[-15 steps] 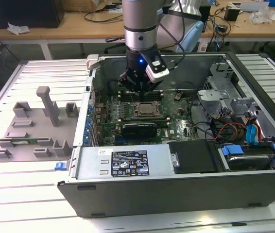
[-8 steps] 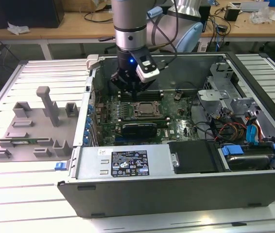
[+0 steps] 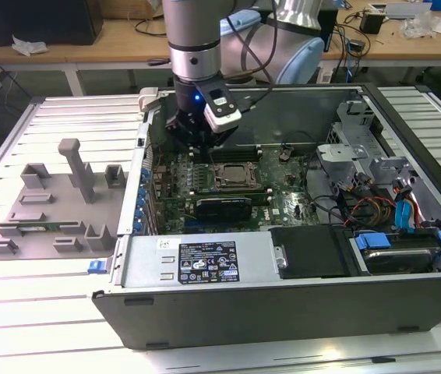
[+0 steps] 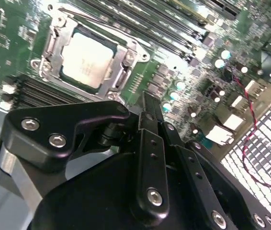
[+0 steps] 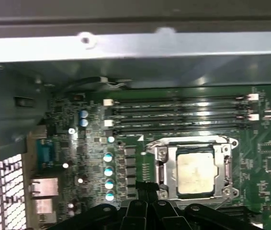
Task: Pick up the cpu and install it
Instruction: 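Install the first cpu locking lever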
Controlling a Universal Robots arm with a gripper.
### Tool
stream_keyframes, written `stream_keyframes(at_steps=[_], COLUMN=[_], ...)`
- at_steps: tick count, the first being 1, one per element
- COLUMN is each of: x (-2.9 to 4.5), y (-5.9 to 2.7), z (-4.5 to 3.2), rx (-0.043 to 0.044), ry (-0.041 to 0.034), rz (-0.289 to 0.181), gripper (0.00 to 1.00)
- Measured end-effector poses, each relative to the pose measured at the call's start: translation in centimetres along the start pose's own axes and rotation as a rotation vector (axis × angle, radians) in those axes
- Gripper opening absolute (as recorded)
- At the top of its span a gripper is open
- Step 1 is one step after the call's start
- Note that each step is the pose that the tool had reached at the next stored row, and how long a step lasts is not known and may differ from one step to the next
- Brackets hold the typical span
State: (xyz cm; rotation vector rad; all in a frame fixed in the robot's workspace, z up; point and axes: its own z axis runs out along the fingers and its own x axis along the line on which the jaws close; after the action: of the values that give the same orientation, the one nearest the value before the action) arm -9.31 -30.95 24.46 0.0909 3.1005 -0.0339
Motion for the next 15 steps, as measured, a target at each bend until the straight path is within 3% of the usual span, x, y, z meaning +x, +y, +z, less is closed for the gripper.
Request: stream_keyframes(at_steps=[6, 10, 13, 15], x=[0.32, 0.61, 0.65, 0.64], y=[0.00, -0.01, -0.01, -0.01], z=[-0.01, -0.01, -0.05, -0.09], rx=[-0.0018, -0.0371, -0.0413, -0.0494], ry=[0.0003, -0.0032, -0.0040, -0.0040], rz=[0.000, 0.002, 0.002, 0.002], gripper=[0.11, 0.11, 0.11, 0.11])
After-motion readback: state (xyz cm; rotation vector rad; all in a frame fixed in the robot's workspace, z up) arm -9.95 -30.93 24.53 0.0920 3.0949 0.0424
